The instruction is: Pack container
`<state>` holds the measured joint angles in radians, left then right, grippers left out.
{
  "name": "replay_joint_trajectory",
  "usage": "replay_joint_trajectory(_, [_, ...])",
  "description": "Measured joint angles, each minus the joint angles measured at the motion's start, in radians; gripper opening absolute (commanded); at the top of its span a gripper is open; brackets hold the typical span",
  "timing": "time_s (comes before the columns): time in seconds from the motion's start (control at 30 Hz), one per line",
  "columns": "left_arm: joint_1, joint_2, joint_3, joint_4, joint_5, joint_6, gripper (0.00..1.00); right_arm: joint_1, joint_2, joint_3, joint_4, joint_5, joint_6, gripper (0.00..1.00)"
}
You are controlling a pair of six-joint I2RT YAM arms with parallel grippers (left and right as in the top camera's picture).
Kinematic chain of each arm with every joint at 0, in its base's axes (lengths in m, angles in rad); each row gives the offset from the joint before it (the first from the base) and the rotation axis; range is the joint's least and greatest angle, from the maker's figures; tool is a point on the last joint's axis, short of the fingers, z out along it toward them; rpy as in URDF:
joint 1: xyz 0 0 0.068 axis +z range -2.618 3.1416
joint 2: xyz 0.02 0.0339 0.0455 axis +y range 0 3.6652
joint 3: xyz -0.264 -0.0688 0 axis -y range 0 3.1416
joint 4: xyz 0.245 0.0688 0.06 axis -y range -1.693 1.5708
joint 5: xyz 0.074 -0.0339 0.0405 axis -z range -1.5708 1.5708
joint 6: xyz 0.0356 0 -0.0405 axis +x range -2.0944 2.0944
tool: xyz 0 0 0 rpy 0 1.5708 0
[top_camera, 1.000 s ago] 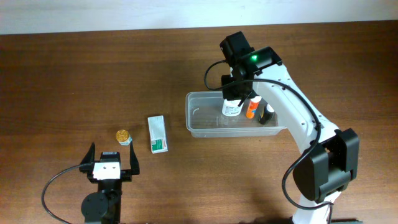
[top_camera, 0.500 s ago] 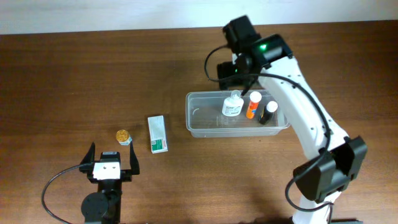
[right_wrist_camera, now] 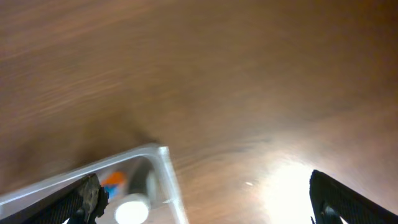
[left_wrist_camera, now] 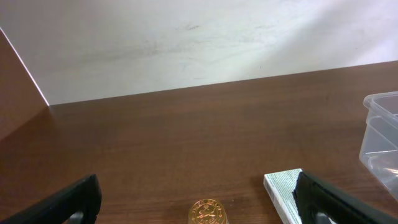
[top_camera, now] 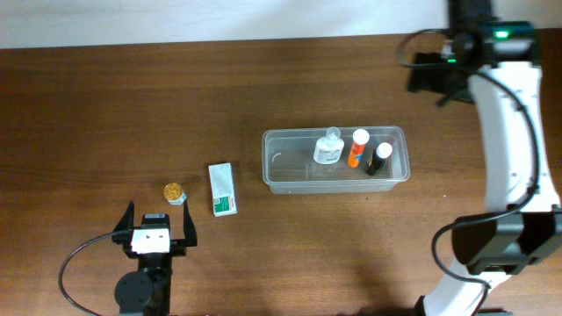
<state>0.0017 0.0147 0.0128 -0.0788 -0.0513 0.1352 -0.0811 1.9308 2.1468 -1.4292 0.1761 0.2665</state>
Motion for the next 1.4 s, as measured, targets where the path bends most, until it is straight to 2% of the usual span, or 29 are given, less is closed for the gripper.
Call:
replay_joint_trajectory(0.27, [0.0, 0.0, 0.0, 0.0, 0.0, 0.0, 1.0, -0.175, 0.0, -0.006, -0.03, 0.0, 0.0, 0.99])
replay_joint_trajectory(0.5, [0.0, 0.0, 0.0, 0.0, 0.0, 0.0, 0.99, -0.251, 0.0, -0.06, -0.003, 0.0, -0.001, 0.98])
replay_joint_trajectory(1.27, [0.0, 0.0, 0.0, 0.001, 0.0, 0.0, 0.99, -0.264, 0.0, -0.072, 0.016, 0.0, 0.0, 0.98])
replay_joint_trajectory(1.4, [0.0, 0.0, -0.001, 0.053, -0.005, 0.0, 0.99, -0.264, 0.0, -0.072, 0.016, 0.0, -0.001, 0.98])
